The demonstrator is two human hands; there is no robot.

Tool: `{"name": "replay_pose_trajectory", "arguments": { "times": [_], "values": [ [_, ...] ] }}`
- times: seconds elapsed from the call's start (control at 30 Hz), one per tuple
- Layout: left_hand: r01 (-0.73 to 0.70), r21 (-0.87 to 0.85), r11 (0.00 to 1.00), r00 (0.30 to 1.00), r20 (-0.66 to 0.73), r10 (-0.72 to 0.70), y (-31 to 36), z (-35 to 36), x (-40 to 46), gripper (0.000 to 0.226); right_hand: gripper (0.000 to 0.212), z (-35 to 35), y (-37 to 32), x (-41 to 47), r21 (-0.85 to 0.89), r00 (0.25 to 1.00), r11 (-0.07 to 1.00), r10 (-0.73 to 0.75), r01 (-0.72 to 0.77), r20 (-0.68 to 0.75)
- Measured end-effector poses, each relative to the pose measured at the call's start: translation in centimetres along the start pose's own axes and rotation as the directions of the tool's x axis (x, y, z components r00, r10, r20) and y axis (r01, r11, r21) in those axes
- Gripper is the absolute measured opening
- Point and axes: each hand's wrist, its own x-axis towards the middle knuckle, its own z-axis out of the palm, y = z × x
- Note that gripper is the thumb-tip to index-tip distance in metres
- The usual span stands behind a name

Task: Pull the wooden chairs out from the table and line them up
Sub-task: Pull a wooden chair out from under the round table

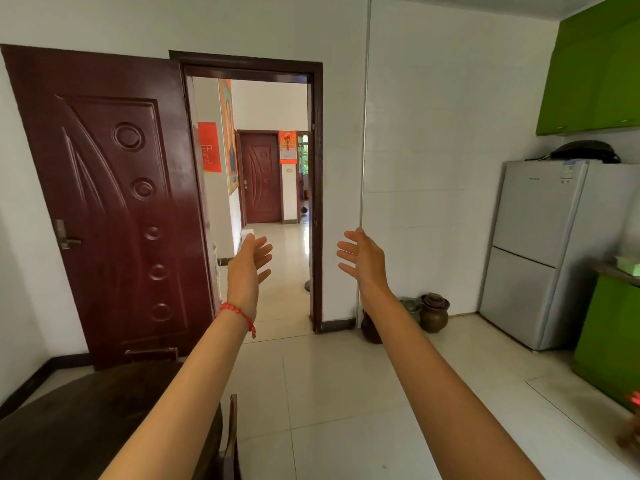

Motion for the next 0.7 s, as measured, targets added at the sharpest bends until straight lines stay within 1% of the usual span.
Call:
{"name": "replay_pose_trajectory", "arguments": {
  "times": [0.1,0.33,0.53,0.7],
  "values": [
    [0.014,-0.003,1.000,1.000,0.000,-0.014,-1.4,1.2,2.9,0.047,0.042,-0.4,1.0,3.6,-0.023,1.000,1.000,0.003,-0.003,0.017],
    [0.017,0.004,1.000,1.000,-0.017,-0.016,-5.0,3.2,9.7,0.047,0.035,-0.2,3.4,10.6,0.002,0.998,0.998,0.064,-0.064,-0.012],
    [0.020,-0.002,1.000,1.000,-0.012,-0.020,-7.5,5.2,16.8,0.047,0.039,0.4,6.2,18.1,-0.022,0.999,1.000,0.016,-0.015,0.031],
    [0.000,-0.017,1.000,1.000,-0.004,0.000,-9.5,6.5,25.0,0.047,0.042,2.0,8.5,26.2,-0.041,0.999,0.999,-0.003,0.005,0.041]
  ]
}}
